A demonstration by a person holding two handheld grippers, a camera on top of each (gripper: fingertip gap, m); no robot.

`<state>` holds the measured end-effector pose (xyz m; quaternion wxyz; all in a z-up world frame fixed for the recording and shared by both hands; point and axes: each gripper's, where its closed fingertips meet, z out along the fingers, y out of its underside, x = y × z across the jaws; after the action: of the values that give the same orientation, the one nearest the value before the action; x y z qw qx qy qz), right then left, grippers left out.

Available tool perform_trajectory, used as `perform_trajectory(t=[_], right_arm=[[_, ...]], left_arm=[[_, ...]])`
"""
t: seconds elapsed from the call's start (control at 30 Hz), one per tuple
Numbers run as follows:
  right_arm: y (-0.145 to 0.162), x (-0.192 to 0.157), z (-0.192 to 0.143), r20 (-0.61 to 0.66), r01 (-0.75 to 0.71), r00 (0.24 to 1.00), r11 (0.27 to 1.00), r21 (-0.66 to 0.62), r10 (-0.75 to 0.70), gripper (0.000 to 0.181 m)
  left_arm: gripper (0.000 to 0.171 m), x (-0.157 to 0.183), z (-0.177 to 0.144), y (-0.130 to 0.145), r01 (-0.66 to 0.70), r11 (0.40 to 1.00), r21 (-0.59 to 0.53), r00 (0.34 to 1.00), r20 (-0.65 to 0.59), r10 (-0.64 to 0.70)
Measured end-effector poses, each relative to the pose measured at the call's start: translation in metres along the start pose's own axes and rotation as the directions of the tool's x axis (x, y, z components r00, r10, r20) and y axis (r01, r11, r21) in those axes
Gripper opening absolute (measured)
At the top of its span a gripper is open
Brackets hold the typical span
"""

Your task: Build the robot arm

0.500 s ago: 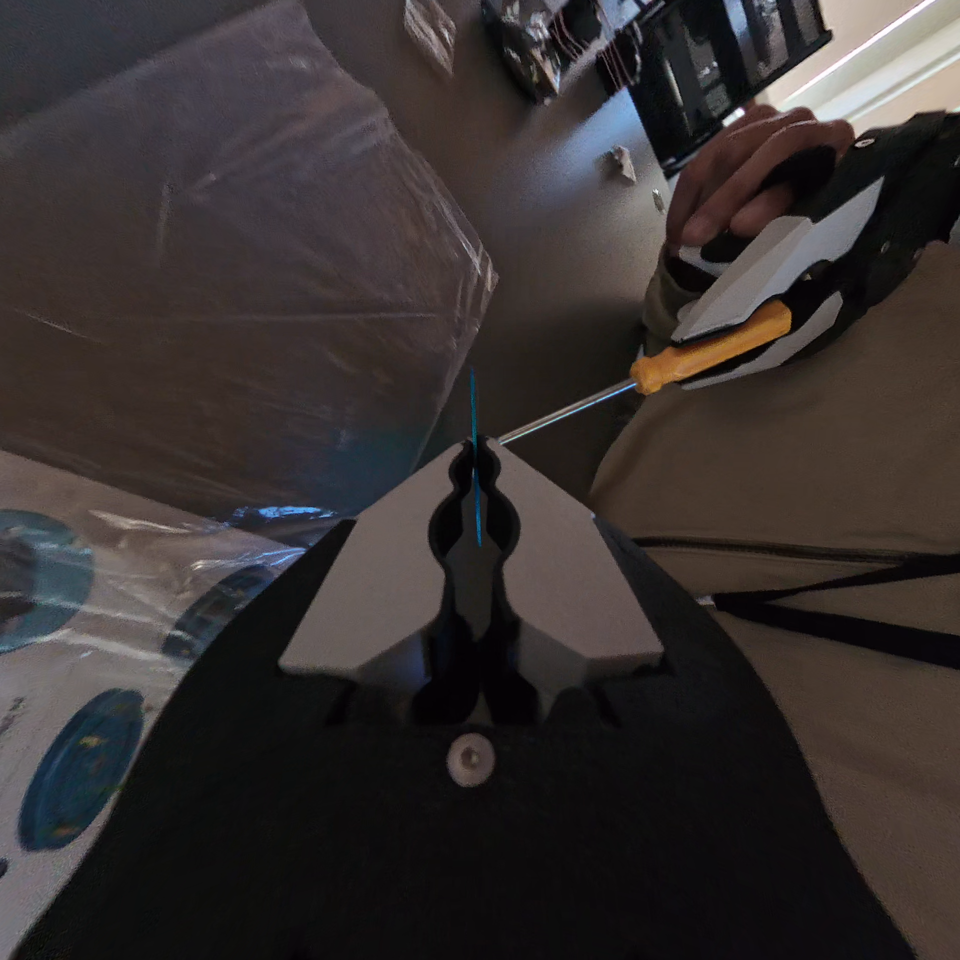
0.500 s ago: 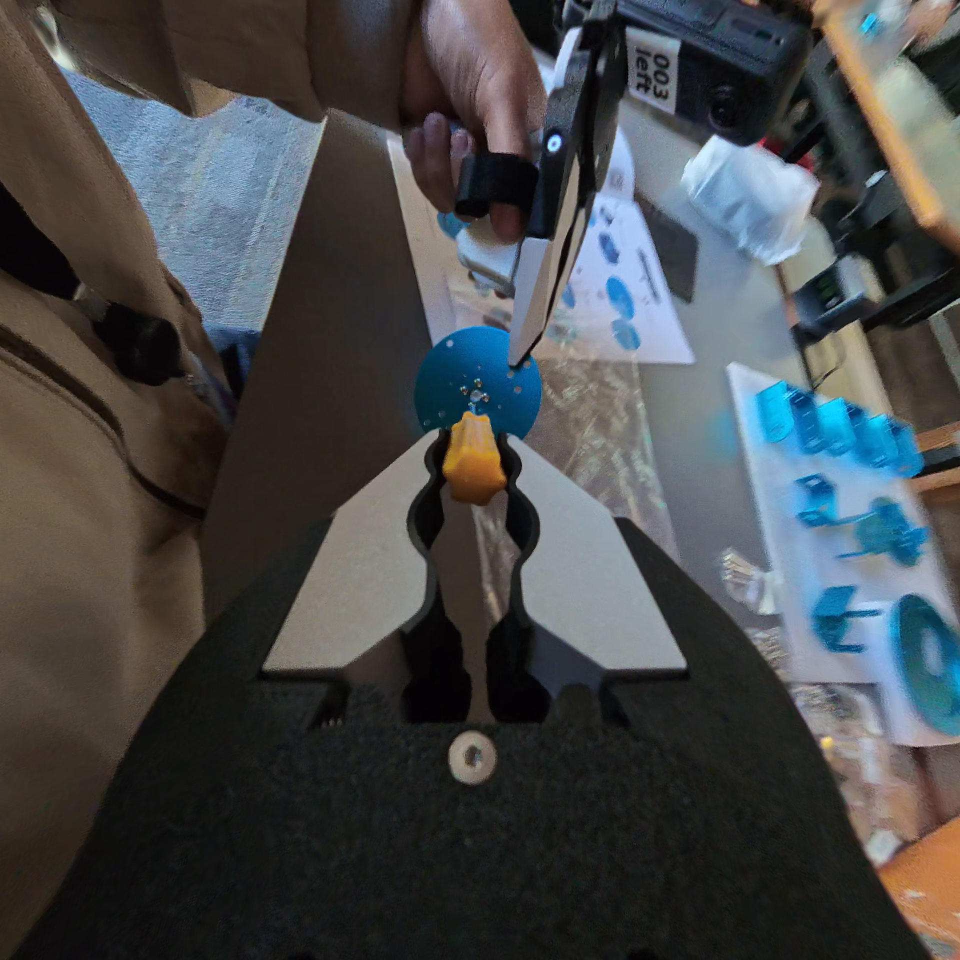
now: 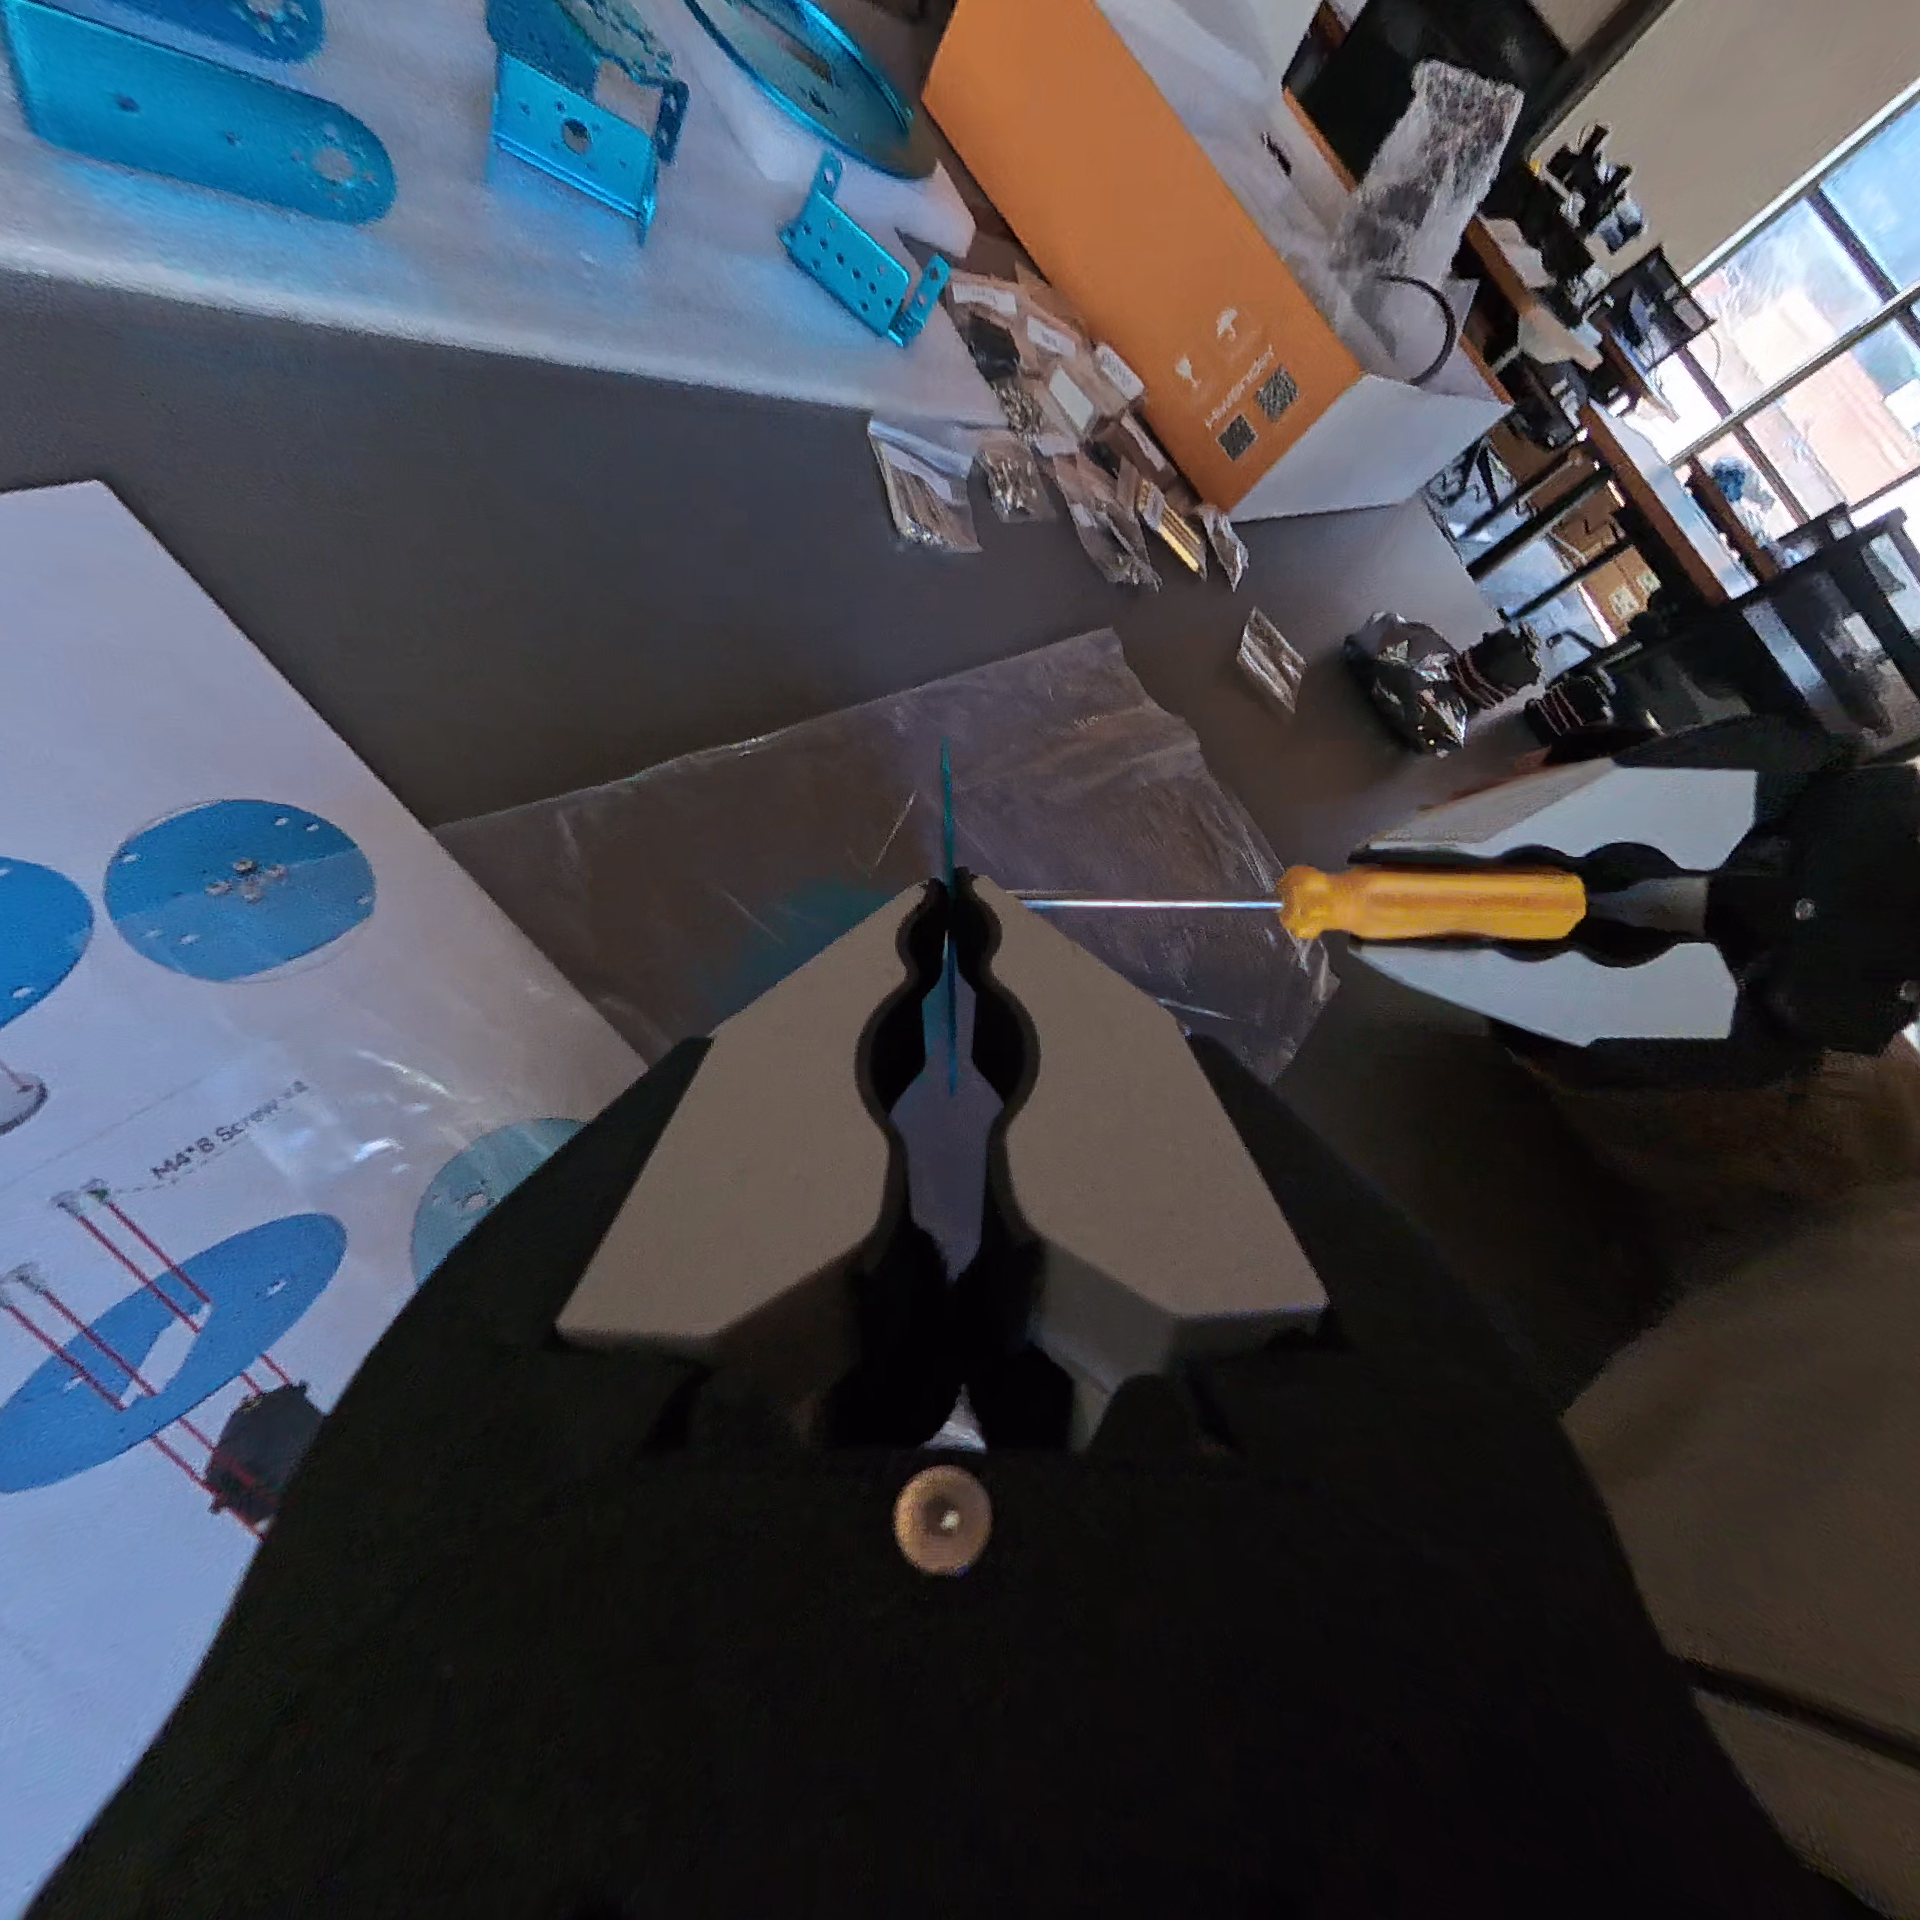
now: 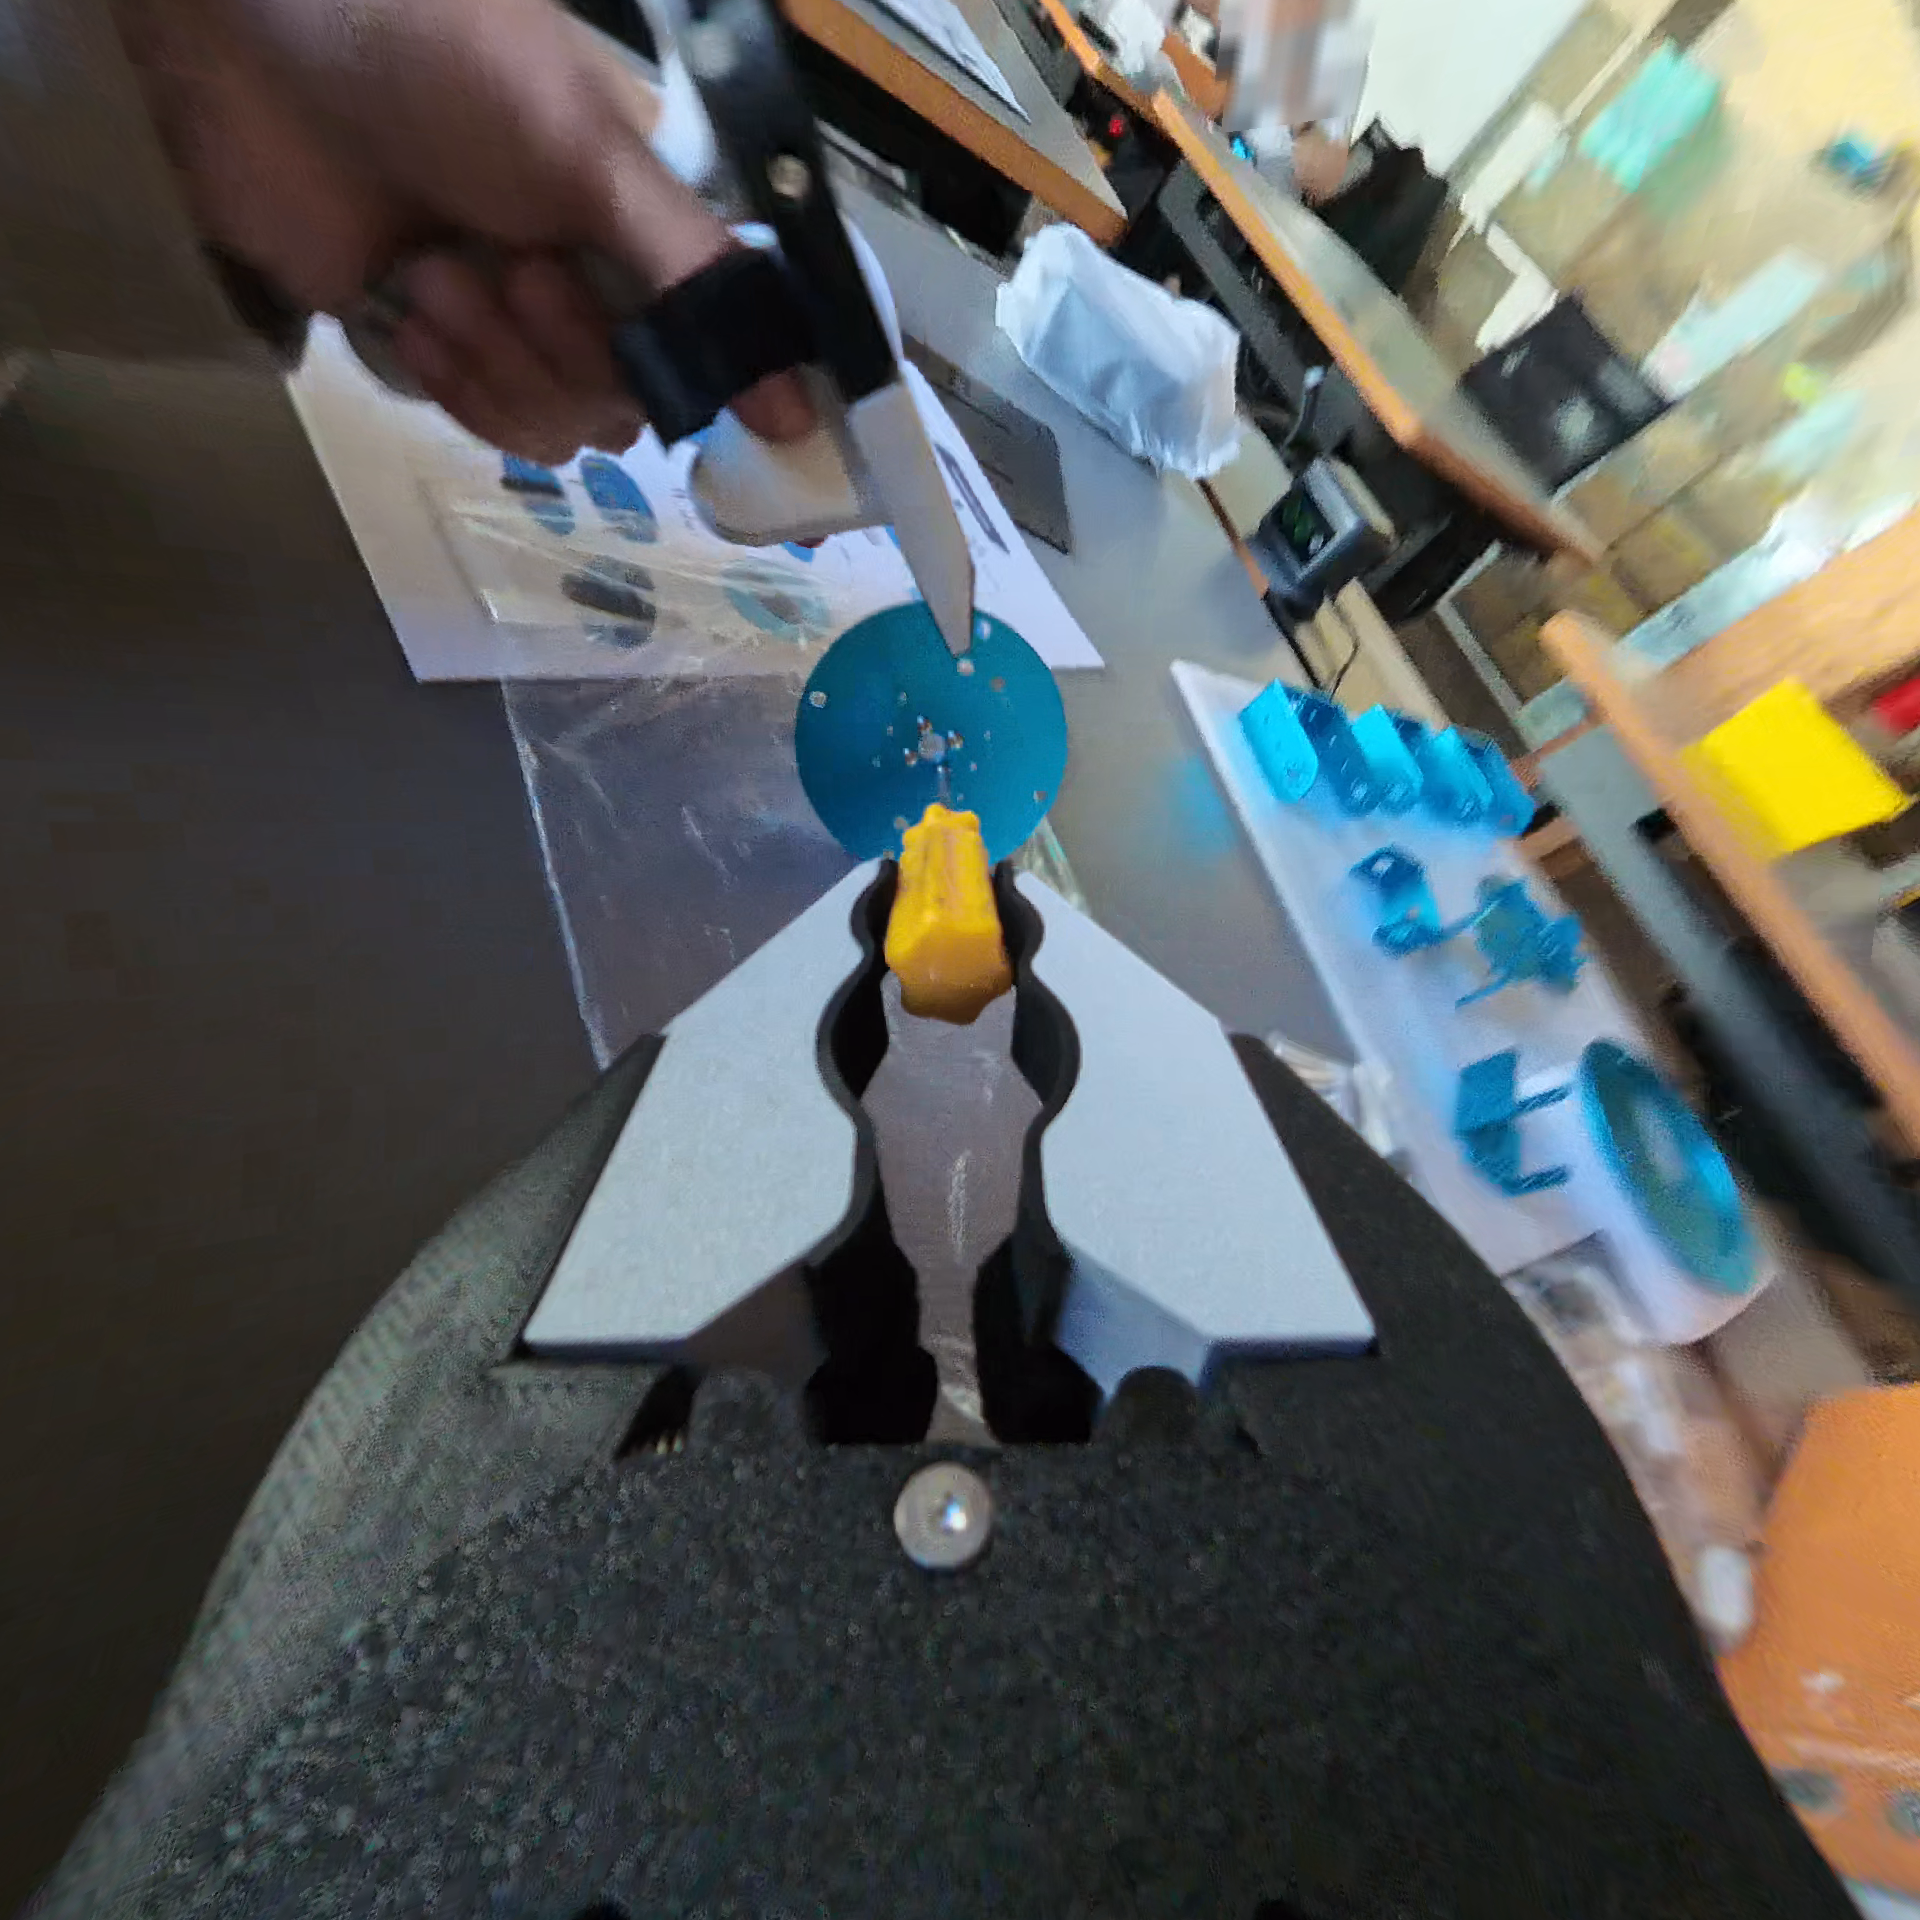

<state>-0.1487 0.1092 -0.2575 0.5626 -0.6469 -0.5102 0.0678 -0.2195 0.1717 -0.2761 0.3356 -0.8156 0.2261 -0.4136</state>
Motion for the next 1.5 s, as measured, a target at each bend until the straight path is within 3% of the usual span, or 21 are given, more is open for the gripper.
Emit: perform_trajectory(t=[0.17, 0.27, 0.33, 0.4, 0.47, 0.5, 0.57, 0.6, 0.7, 0.83, 1.0, 1.1, 1.23, 1.4, 1.5], right_arm=[[0.019, -0.001, -0.001, 0.046, -0.387, 0.919, 0.918, -0.083, 0.391, 0.017], [0.025, -0.007, -0.002, 0.092, -0.631, 0.758, 0.762, -0.144, 0.645, 0.017], [0.028, -0.013, -0.003, 0.143, -0.804, 0.544, 0.563, -0.195, 0.827, 0.017], [0.031, -0.018, -0.004, 0.199, -0.916, 0.269, 0.314, -0.249, 0.942, 0.017], [0.031, -0.023, -0.006, 0.247, -0.945, -0.041, 0.042, -0.323, 0.968, 0.016], [0.031, -0.025, -0.007, 0.265, -0.935, -0.155, -0.054, -0.352, 0.952, 0.017], [0.03, -0.029, -0.007, 0.285, -0.902, -0.301, -0.174, -0.395, 0.91, 0.017], [0.029, -0.03, -0.008, 0.284, -0.892, -0.327, -0.194, -0.409, 0.901, 0.016], [0.024, -0.037, -0.009, 0.28, -0.859, -0.381, -0.225, -0.459, 0.881, 0.016], [0.023, -0.041, -0.008, 0.283, -0.85, -0.39, -0.224, -0.477, 0.876, 0.016], [0.024, -0.039, -0.007, 0.281, -0.885, -0.283, -0.136, -0.446, 0.917, 0.015], [0.024, -0.037, -0.006, 0.276, -0.901, -0.21, -0.076, -0.427, 0.938, 0.016], [0.022, -0.039, -0.011, 0.292, -0.89, -0.213, -0.062, -0.451, 0.932, 0.016], [0.021, -0.044, -0.012, 0.316, -0.894, -0.205, -0.046, -0.445, 0.926, 0.015], [0.019, -0.047, -0.011, 0.317, -0.904, -0.159, -0.009, -0.427, 0.935, 0.016]], left_arm=[[0.001, 0.003, -0.006, 0.004, -0.063, 0.997, 0.04, 0.996, 0.071, 0.06], [0.001, 0.005, -0.007, 0.005, -0.12, 0.992, 0.036, 0.986, 0.121, 0.115], [0.001, 0.008, -0.009, 0.006, -0.158, 0.987, 0.042, 0.977, 0.151, 0.15], [0.001, 0.011, -0.01, 0.009, -0.2, 0.978, 0.052, 0.965, 0.181, 0.188], [0.001, 0.014, -0.012, 0.012, -0.233, 0.97, 0.062, 0.954, 0.208, 0.216], [0.001, 0.015, -0.013, 0.014, -0.242, 0.968, 0.068, 0.951, 0.216, 0.223], [0.001, 0.016, -0.015, 0.017, -0.272, 0.959, 0.082, 0.941, 0.233, 0.247], [0.001, 0.017, -0.017, 0.019, -0.29, 0.953, 0.084, 0.934, 0.241, 0.262], [0.001, 0.017, -0.02, 0.024, -0.301, 0.949, 0.1, 0.927, 0.263, 0.266], [0.002, 0.018, -0.023, 0.032, -0.346, 0.936, 0.071, 0.907, 0.279, 0.314], [0.004, 0.021, -0.022, 0.033, -0.341, 0.939, 0.045, 0.913, 0.253, 0.32], [0.004, 0.021, -0.022, 0.036, -0.415, 0.91, -0.006, 0.876, 0.27, 0.401], [0.001, 0.017, -0.027, 0.044, -0.536, 0.84, -0.082, 0.788, 0.308, 0.533], [0.001, 0.016, -0.03, 0.05, -0.504, 0.862, -0.055, 0.812, 0.31, 0.494], [0.001, 0.014, -0.031, 0.052, -0.503, 0.862, -0.06, 0.804, 0.335, 0.492]])
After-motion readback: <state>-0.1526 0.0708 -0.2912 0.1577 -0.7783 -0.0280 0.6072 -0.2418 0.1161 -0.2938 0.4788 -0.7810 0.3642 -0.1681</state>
